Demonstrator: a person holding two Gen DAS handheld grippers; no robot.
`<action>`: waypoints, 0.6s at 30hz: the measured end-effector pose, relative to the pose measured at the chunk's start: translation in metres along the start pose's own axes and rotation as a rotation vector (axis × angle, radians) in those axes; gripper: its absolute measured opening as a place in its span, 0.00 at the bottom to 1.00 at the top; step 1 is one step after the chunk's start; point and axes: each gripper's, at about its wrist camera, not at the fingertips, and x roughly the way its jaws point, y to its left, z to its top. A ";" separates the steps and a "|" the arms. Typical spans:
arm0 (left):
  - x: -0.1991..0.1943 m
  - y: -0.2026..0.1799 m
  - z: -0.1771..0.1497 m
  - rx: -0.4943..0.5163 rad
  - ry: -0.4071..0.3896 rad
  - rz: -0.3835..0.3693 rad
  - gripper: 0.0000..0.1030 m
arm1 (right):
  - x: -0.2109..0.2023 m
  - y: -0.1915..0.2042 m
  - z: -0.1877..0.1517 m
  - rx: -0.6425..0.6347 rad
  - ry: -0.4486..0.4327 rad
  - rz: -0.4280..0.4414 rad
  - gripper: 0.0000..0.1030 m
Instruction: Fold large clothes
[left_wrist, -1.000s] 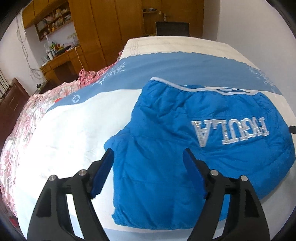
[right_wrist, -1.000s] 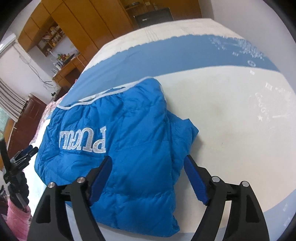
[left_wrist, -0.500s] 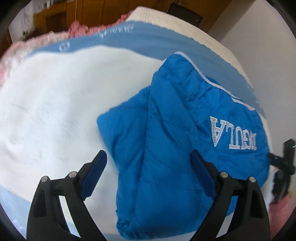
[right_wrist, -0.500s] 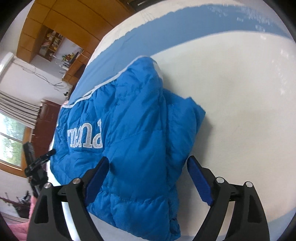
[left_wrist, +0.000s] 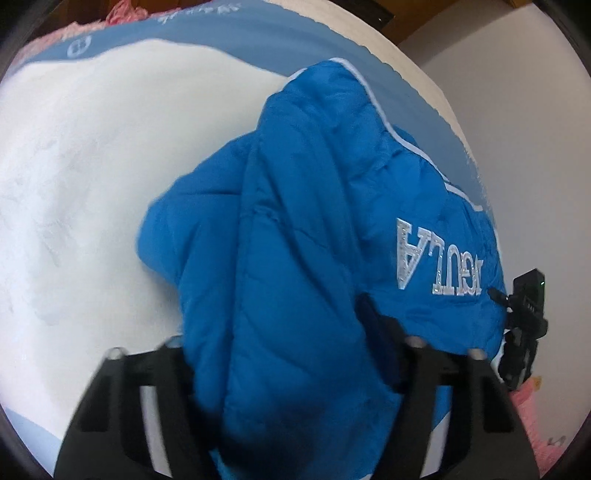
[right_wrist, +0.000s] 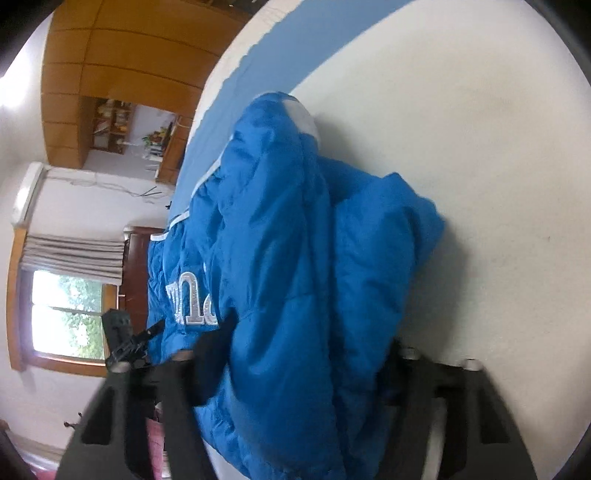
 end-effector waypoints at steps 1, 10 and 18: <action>-0.003 -0.002 -0.001 0.002 -0.005 0.006 0.45 | -0.002 0.002 -0.002 -0.002 -0.004 0.007 0.32; -0.063 -0.044 -0.030 0.071 -0.083 0.030 0.23 | -0.050 0.071 -0.038 -0.127 -0.036 0.028 0.21; -0.116 -0.045 -0.108 0.052 -0.033 0.013 0.24 | -0.087 0.098 -0.124 -0.156 0.026 0.006 0.21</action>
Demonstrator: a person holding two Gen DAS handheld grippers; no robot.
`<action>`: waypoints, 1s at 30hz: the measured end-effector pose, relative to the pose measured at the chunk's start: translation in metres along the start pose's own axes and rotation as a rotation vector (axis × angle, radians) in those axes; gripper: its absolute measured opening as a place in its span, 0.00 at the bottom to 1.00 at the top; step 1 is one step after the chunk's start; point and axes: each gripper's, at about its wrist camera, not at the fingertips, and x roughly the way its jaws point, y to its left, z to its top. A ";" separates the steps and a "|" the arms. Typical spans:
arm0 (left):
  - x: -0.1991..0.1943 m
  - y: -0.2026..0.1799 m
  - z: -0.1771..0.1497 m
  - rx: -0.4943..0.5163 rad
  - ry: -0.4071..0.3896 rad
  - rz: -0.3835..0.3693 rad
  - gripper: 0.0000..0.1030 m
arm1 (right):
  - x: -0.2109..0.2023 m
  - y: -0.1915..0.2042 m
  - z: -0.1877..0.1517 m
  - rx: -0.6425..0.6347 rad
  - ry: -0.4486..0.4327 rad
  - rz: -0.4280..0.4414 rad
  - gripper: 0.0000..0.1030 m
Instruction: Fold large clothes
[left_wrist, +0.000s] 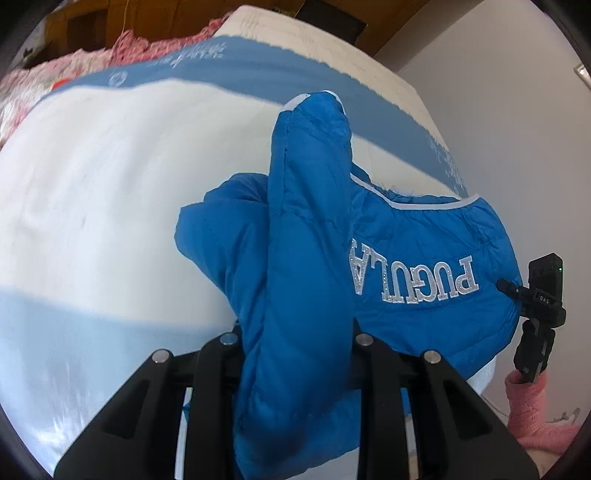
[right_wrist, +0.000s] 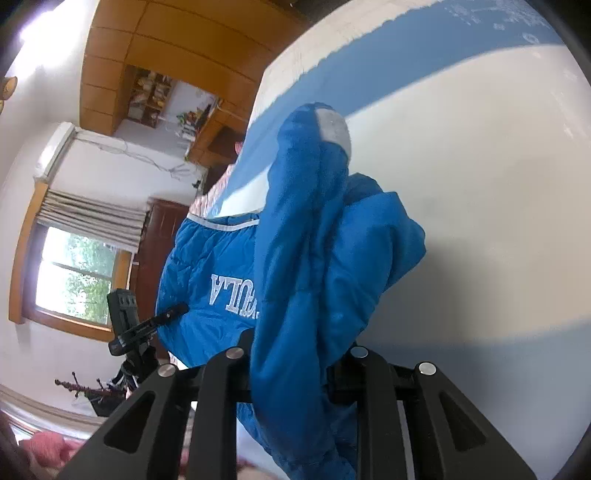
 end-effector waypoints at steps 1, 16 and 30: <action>-0.002 0.001 -0.006 -0.001 0.009 0.003 0.24 | -0.001 0.001 -0.010 0.004 0.009 -0.007 0.21; 0.059 0.044 -0.084 0.013 0.014 0.130 0.63 | 0.052 -0.065 -0.082 0.134 0.022 -0.210 0.27; 0.045 0.023 -0.095 0.027 -0.028 0.215 0.69 | 0.035 -0.028 -0.115 -0.030 -0.066 -0.432 0.47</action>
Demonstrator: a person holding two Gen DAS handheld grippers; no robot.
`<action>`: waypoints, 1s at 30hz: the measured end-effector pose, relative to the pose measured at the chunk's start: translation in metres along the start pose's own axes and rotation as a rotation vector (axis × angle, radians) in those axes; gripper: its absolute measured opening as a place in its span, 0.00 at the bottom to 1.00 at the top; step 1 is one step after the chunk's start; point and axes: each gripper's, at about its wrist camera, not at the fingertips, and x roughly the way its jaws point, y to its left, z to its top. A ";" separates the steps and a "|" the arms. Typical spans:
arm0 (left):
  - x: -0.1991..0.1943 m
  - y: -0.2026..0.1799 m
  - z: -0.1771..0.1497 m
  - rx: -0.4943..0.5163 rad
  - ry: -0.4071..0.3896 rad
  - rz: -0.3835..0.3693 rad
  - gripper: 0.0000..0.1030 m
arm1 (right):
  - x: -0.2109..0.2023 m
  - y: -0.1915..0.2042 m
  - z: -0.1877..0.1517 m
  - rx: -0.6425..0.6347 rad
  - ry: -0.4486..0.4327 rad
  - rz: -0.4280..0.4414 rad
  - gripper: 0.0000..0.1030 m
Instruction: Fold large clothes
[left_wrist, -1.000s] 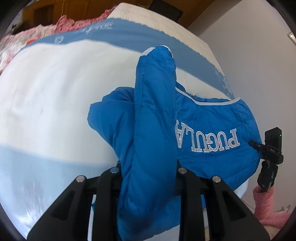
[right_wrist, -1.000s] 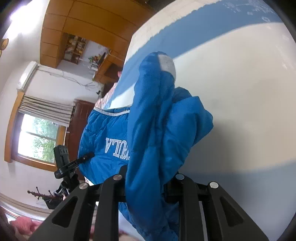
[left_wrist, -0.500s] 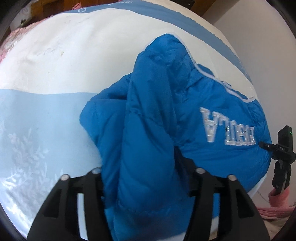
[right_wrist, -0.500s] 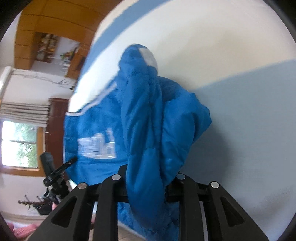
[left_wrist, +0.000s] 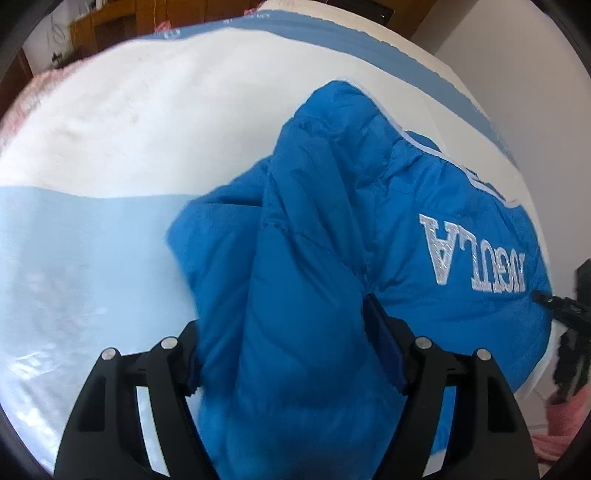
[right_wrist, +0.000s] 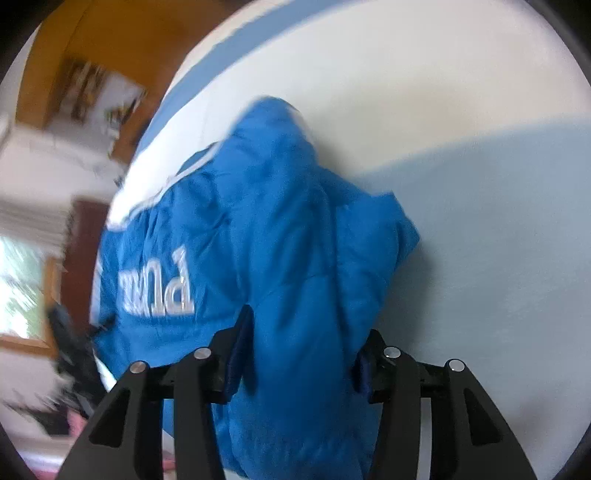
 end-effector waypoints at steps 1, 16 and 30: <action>-0.009 -0.002 -0.001 0.013 -0.008 0.016 0.70 | -0.007 0.004 -0.003 -0.020 -0.012 -0.043 0.47; -0.087 -0.074 -0.031 0.117 -0.153 0.131 0.71 | -0.051 0.091 -0.057 -0.277 -0.092 -0.216 0.26; -0.030 -0.090 -0.047 0.137 -0.048 0.143 0.71 | -0.011 0.070 -0.063 -0.220 -0.003 -0.214 0.19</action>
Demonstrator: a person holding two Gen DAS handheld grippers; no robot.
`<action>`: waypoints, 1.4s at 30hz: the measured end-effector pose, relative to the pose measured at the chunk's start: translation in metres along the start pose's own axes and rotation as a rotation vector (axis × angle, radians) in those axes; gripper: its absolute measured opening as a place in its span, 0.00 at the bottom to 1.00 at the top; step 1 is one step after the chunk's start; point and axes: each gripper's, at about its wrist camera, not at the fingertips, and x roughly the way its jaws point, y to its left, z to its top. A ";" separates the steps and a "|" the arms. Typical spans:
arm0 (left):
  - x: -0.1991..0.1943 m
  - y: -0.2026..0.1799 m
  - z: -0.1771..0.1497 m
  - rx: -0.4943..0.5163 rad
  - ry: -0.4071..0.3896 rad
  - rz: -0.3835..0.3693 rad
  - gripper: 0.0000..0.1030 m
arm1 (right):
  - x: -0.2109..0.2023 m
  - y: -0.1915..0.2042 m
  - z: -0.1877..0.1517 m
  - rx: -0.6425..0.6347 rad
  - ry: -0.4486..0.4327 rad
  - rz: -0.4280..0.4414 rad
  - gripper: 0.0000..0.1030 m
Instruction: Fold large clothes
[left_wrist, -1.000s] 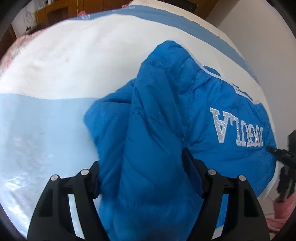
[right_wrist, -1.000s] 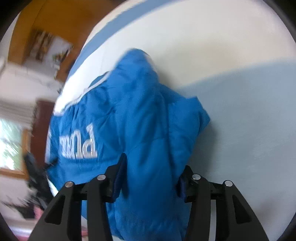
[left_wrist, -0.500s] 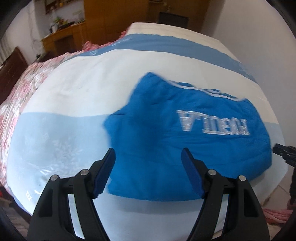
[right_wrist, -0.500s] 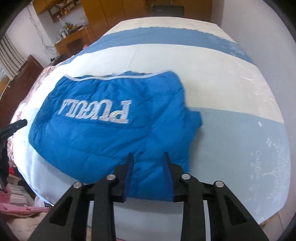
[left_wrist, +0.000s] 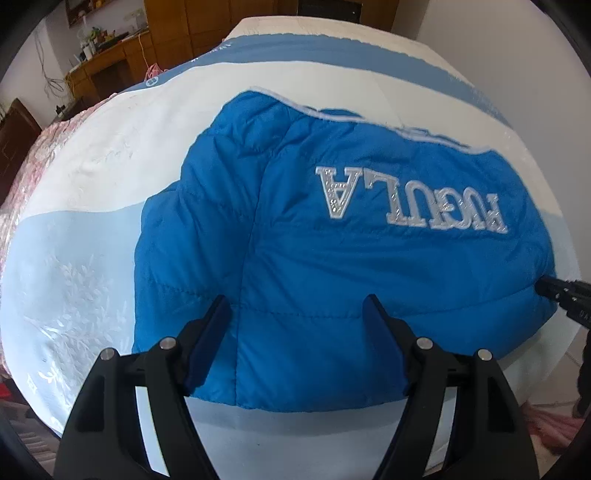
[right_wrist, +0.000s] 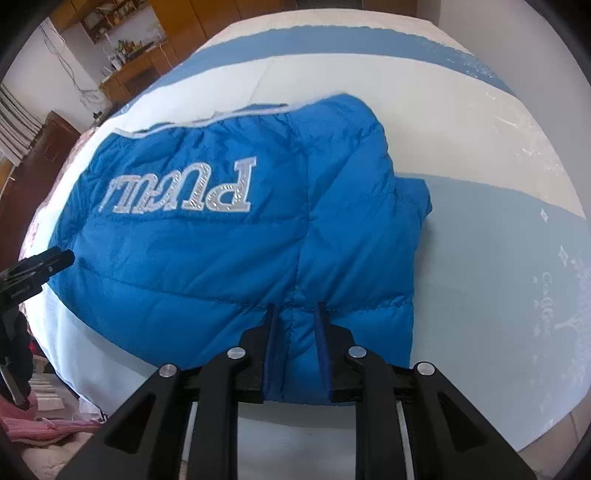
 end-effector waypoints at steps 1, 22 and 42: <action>0.002 0.000 -0.001 -0.001 0.003 0.001 0.71 | 0.003 0.000 0.000 -0.005 0.008 -0.002 0.19; 0.020 0.006 -0.010 -0.008 0.030 -0.006 0.74 | 0.035 -0.011 -0.003 -0.002 0.091 0.037 0.17; -0.032 0.044 -0.027 -0.137 0.011 0.103 0.76 | 0.035 -0.012 0.000 0.005 0.104 0.046 0.17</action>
